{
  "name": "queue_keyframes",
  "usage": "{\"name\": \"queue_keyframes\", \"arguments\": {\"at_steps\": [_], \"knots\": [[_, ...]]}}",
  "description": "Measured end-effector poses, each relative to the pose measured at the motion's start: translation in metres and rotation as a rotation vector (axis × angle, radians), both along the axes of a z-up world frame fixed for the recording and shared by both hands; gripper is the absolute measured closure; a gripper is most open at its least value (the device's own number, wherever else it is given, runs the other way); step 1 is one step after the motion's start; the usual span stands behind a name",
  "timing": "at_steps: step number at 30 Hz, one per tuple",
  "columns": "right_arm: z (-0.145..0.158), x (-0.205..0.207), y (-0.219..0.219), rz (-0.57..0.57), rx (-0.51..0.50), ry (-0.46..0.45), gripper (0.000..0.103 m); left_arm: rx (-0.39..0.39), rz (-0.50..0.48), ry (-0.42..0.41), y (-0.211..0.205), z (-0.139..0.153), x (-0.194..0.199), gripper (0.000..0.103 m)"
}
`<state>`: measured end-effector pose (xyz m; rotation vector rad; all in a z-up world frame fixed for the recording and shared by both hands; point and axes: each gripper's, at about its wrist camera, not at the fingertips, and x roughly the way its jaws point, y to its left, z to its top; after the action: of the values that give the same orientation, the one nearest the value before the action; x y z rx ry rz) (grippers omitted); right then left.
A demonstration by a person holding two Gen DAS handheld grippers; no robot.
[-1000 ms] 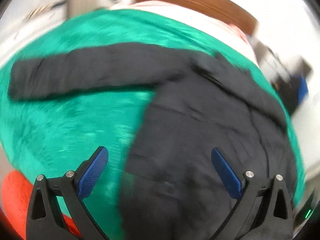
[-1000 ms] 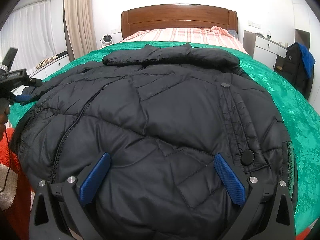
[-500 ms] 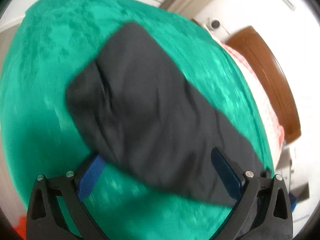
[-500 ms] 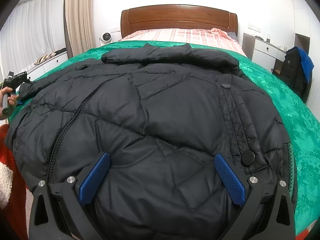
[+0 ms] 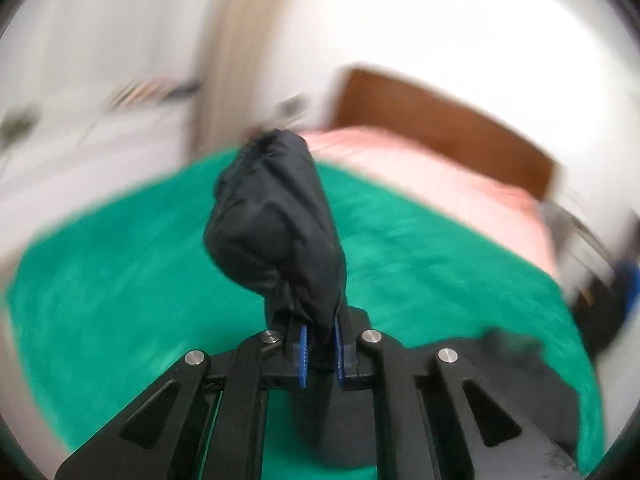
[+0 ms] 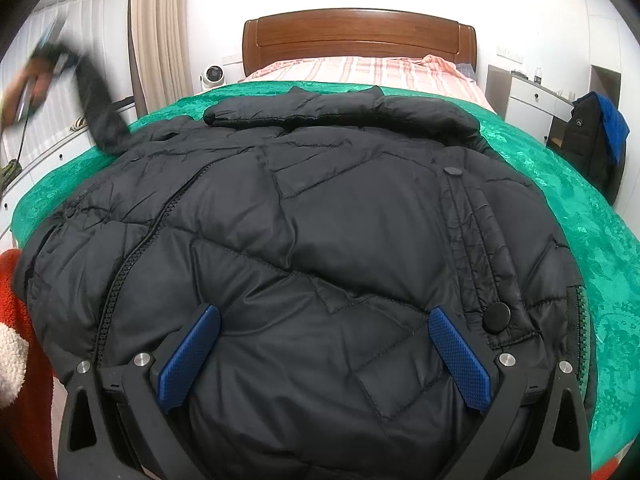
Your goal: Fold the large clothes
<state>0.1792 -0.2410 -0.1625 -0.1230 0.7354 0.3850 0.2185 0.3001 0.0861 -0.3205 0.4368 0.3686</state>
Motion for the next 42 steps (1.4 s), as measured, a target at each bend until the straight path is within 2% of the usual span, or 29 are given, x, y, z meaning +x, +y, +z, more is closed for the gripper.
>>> {"name": "queue_keyframes", "arguments": {"at_steps": [2,4,6,7,8,9,10,12,14,15,17,19,23,27,31,32,34,38,42], "knots": [[0.0,0.001,0.0,0.001,0.002,0.002,0.0,0.112,-0.148,-0.047,-0.071,0.038,0.025,0.094],[0.001,0.002,-0.001,0.002,0.002,0.002,0.0,0.207,-0.306,-0.08,-0.149,0.059,0.046,0.094],[0.001,0.002,-0.001,0.002,0.002,0.002,0.0,0.269,-0.456,-0.076,-0.227,0.057,0.065,0.091],[0.001,0.002,-0.002,0.003,0.002,0.003,0.0,0.282,-0.512,-0.06,-0.257,0.049,0.072,0.083],[0.001,0.002,-0.001,0.003,0.002,0.002,0.0,0.291,-0.584,-0.025,-0.295,0.031,0.082,0.071],[0.001,0.002,-0.002,0.004,0.002,0.003,0.0,0.297,-0.622,0.01,-0.32,0.014,0.089,0.03],[0.001,0.002,-0.002,0.006,0.002,0.003,0.0,0.309,-0.643,0.055,-0.344,-0.007,0.095,0.0],[0.001,0.002,-0.003,0.008,0.003,0.005,0.0,0.344,-0.691,0.156,-0.388,-0.061,0.096,0.002],[0.001,0.001,-0.004,0.008,0.004,0.006,0.0,0.348,-0.749,0.295,-0.414,-0.113,0.086,0.006],[0.001,0.001,-0.004,0.01,0.005,0.006,0.0,0.349,-0.765,0.354,-0.418,-0.136,0.08,0.01],[0.0,0.0,-0.004,0.016,0.006,0.008,0.0,0.358,-0.765,0.418,-0.414,-0.162,0.06,0.01],[0.0,0.0,-0.004,0.018,0.007,0.011,0.0,0.36,-0.74,0.449,-0.392,-0.173,0.042,0.01],[-0.001,0.002,-0.003,0.015,0.006,0.014,0.0,0.377,-0.678,0.421,-0.334,-0.162,-0.003,0.008],[0.0,0.003,-0.002,0.007,0.004,0.018,0.0,0.401,-0.564,0.378,-0.276,-0.149,-0.038,0.004],[-0.002,0.006,-0.001,0.002,0.0,0.014,0.0,0.305,-0.483,0.373,-0.238,-0.162,-0.054,0.003],[-0.003,0.006,0.0,0.0,-0.003,0.012,0.0,0.292,-0.473,0.375,-0.242,-0.169,-0.067,0.003],[-0.004,0.006,0.002,-0.003,-0.008,0.008,0.0,0.265,-0.447,0.387,-0.236,-0.188,-0.071,0.003],[-0.005,0.005,0.002,-0.007,-0.011,-0.004,0.0,0.21,-0.398,0.433,-0.232,-0.223,-0.066,0.003],[-0.006,0.003,0.002,-0.007,-0.012,-0.012,0.0,0.173,-0.381,0.422,-0.23,-0.223,-0.071,0.003]]}}
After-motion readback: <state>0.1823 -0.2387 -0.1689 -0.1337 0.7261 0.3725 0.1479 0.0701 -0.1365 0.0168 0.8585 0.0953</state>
